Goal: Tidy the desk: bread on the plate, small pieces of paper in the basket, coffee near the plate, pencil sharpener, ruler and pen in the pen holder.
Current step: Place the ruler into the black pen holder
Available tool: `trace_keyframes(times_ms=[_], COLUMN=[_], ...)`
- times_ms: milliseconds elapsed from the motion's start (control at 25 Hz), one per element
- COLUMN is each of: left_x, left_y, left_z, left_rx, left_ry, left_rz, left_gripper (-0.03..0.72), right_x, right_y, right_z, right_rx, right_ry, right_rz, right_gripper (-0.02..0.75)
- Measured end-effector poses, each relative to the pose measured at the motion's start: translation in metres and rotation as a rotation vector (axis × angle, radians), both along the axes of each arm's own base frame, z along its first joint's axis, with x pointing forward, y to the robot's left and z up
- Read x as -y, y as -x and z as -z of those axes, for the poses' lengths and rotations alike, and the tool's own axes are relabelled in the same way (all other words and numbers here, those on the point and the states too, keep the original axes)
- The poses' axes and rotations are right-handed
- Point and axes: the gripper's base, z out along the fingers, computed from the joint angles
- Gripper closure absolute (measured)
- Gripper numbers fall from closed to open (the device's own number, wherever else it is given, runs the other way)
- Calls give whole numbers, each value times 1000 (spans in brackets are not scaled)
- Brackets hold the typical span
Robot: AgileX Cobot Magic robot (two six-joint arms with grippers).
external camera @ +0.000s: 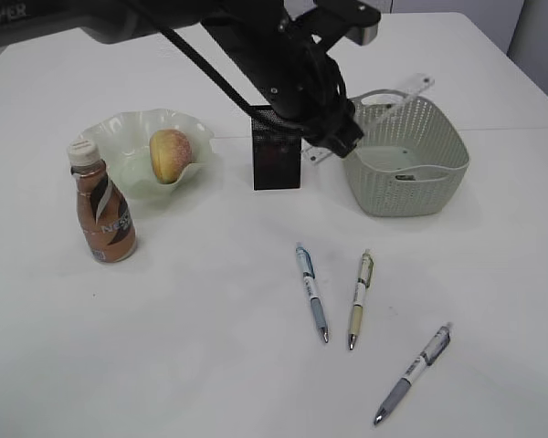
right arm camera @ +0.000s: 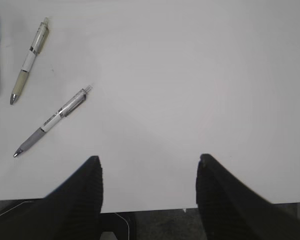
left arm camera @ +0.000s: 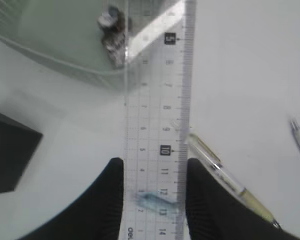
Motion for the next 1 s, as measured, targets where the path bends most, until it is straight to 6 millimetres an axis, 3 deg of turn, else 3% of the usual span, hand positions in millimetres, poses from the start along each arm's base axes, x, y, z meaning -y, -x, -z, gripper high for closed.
trace_keyframes(times_ms=[680,840,1000], left_x=[-22,-32,-37], left_y=[-55,-65,-75], left_z=[-44,-50,-42], left_rx=[384,405,405], left_ry=[406,474,531], left_rz=[-254,-312,-368], left_gripper=[427,427,427], right_x=[3,3,3], right_y=[-1,-1,-1], right_z=[-1,-1,-1], right_rx=[8,9,9], right_ry=[30,32,32], right_rz=[9,10,10], right_gripper=[271,271,271])
